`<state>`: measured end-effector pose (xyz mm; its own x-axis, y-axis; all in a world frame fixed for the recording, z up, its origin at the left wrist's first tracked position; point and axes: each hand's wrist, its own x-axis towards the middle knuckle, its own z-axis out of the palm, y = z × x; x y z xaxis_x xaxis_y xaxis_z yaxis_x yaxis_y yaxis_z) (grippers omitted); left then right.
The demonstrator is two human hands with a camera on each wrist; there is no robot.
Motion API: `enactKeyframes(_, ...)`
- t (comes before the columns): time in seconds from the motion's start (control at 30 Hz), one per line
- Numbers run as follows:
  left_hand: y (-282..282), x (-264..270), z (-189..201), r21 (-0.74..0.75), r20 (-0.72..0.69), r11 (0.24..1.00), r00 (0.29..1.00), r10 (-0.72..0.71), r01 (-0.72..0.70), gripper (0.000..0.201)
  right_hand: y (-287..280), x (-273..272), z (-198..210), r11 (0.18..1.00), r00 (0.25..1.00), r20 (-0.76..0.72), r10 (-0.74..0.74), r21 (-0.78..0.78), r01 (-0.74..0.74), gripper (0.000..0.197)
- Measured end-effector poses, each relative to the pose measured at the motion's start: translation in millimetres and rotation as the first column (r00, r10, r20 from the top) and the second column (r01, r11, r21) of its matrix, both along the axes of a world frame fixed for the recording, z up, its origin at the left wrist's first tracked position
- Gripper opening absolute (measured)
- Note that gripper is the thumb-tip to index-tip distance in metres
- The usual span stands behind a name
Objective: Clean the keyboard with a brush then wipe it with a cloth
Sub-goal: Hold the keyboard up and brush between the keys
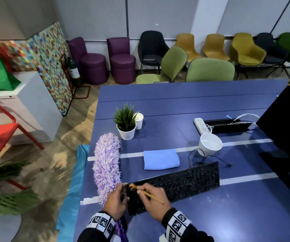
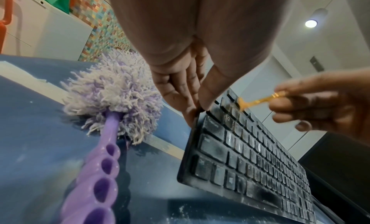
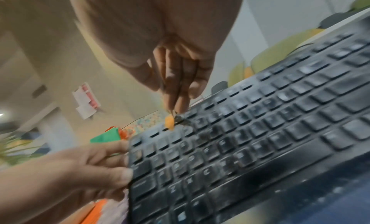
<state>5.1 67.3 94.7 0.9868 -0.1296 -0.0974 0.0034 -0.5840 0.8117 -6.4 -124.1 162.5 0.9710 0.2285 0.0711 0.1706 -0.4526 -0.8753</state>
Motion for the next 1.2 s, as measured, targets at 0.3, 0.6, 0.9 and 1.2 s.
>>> enactKeyframes(0.3, 1, -3, -4, -0.018, -0.021, 1.000, 1.000, -0.008, 0.008, 0.058, -48, 3, -15, 0.944, 0.937, 0.158, -0.312, -0.060, 0.324, 0.014)
enactKeyframes(0.6, -3, -3, 3, -0.010, -0.003, 1.000, 1.000, 0.001, -0.001, 0.073, -58, 1, -16, 0.829, 0.824, 0.082, -0.560, 0.049, 0.558, 0.022)
enactKeyframes(0.9, -3, -4, 3, -0.014, -0.031, 1.000, 0.999, -0.008, 0.008, 0.068, -52, 6, -17, 0.859, 0.845, -0.162, -0.509, -0.025, 0.512, 0.020)
enactKeyframes(1.2, -2, -4, 3, -0.015, -0.046, 1.000, 0.999, -0.016, 0.015, 0.049, -78, 4, -22, 0.737, 0.735, -0.072, -0.674, -0.004, 0.676, 0.022)
